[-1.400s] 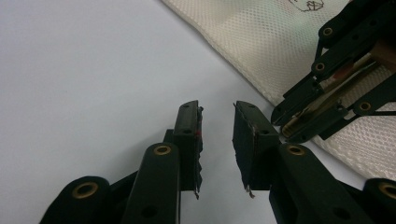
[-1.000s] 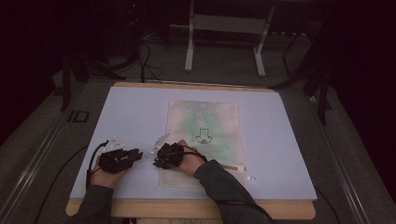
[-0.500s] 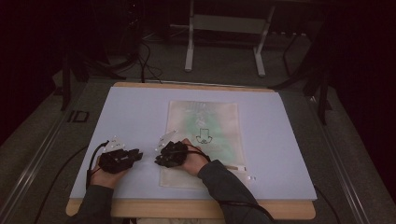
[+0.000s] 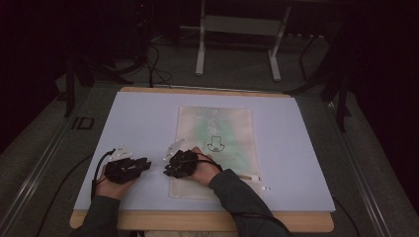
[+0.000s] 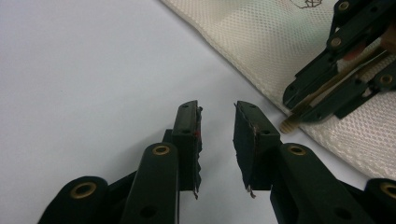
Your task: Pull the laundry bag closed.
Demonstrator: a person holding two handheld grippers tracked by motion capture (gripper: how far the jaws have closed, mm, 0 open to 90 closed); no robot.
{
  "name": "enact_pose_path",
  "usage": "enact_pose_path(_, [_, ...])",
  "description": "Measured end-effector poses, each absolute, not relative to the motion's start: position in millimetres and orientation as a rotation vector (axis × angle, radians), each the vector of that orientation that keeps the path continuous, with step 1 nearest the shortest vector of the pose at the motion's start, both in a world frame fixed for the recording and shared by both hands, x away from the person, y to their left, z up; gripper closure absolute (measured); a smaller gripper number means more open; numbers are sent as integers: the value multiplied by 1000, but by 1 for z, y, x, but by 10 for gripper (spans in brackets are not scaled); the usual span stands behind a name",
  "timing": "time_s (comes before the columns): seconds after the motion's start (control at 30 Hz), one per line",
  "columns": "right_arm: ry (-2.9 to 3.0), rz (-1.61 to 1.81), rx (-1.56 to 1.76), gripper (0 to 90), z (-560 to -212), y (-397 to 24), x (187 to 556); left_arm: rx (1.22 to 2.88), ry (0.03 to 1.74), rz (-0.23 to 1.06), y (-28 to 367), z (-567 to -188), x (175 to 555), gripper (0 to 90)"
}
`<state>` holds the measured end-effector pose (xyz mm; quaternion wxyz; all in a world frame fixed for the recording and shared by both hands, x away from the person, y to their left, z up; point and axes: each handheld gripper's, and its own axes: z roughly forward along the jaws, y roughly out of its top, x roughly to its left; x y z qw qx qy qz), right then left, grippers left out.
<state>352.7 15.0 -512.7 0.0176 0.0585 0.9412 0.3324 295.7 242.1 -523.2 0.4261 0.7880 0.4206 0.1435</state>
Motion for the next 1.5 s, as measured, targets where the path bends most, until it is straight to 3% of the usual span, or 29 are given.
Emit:
enact_pose_path(0.27, [2928, 917, 147, 720, -521, 29, 350, 1963, 1052, 359, 244, -523, 296, 698])
enact_pose_path(0.43, [2916, 895, 110, 805, -519, 30, 347, 1968, 1049, 359, 243, -523, 296, 697])
enact_pose_path(1.2, [2909, 1043, 207, 835, -514, 13, 353, 1970, 1052, 358, 242, -523, 296, 693])
enact_pose_path(1.47, [2923, 902, 155, 683, -520, 26, 350, 1971, 1052, 357, 243, -523, 296, 692])
enact_pose_path(1.5, [2929, 884, 147, 727, -519, 28, 349, 1968, 1053, 356, 243, -523, 296, 691])
